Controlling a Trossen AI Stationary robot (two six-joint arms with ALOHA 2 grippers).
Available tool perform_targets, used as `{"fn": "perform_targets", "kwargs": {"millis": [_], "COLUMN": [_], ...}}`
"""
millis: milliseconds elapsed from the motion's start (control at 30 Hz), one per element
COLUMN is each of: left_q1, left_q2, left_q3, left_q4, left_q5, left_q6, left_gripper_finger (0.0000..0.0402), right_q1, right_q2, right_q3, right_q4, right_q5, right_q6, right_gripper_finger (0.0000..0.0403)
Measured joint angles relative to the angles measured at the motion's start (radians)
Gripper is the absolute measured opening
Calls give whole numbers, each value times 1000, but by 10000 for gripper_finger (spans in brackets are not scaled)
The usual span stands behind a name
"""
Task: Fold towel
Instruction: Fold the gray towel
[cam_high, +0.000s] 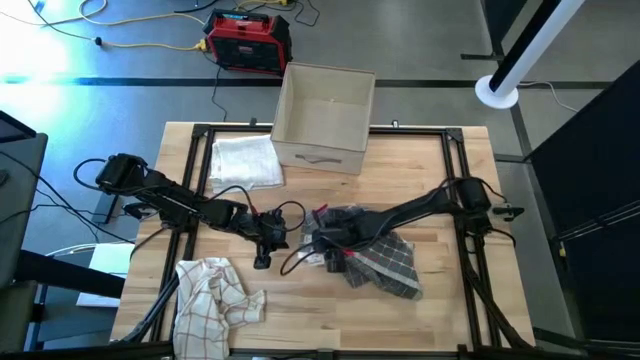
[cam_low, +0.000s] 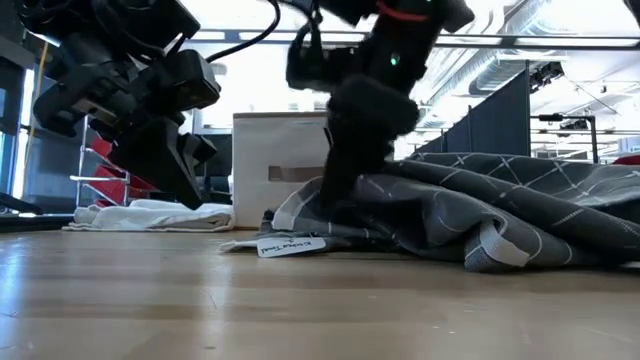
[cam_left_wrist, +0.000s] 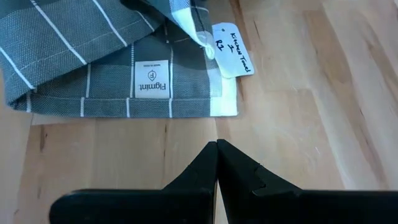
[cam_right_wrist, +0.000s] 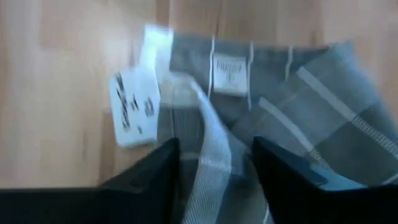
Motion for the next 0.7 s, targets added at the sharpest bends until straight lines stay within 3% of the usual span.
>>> {"fn": "perform_targets", "kwargs": {"millis": [100,167,333,467,700], "left_q1": [0,0,2,2,2], "left_q2": [0,0,0,0,0], "left_q3": [0,0,0,0,0], "left_q4": [-1,0,-1,0,0], "left_q5": [0,0,-1,-1,-4], "left_q6": [8,8,9,9,9], "left_gripper_finger": [0,0,0,0,0], "right_q1": [0,4,28,63,145], "right_q2": [8,-2,-76,-166,-325], "right_q3": [5,6,54,132,281], "right_q4": [-16,-5,-38,-89,-247], "right_q5": [-1,-5,-7,59,324], "right_q6": [1,-1,31,38,94], "right_gripper_finger": [65,18,4,2,0]}}
